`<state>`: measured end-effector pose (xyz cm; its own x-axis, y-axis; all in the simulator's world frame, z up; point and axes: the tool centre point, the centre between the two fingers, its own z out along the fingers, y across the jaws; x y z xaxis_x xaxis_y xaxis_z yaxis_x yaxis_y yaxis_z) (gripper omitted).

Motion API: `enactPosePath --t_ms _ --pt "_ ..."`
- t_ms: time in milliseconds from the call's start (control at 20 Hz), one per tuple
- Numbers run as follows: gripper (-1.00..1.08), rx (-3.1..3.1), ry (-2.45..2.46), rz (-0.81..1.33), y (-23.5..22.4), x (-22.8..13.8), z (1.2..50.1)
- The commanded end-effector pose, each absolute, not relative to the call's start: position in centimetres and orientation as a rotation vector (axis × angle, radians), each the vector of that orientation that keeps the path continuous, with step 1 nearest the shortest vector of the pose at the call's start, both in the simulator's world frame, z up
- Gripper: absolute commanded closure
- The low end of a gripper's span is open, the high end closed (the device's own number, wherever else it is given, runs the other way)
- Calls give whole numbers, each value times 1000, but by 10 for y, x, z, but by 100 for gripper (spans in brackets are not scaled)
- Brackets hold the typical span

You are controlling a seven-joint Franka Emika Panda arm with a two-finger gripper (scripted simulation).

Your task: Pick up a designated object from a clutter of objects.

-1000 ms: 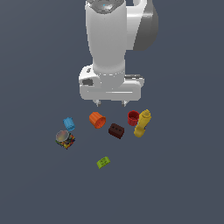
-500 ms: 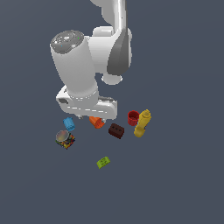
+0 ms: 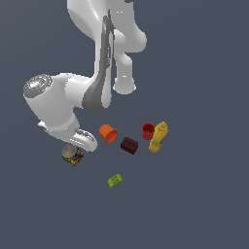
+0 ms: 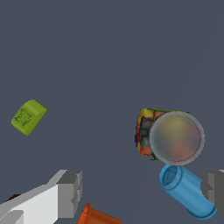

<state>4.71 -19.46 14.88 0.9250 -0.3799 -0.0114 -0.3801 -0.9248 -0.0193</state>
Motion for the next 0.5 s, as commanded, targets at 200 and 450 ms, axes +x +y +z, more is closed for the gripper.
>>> enactPosePath --t_ms 200,450 --pt "-92 -3054 712 2 -238 42 117" --pt "-92 -3052 743 0 -251 39 108"
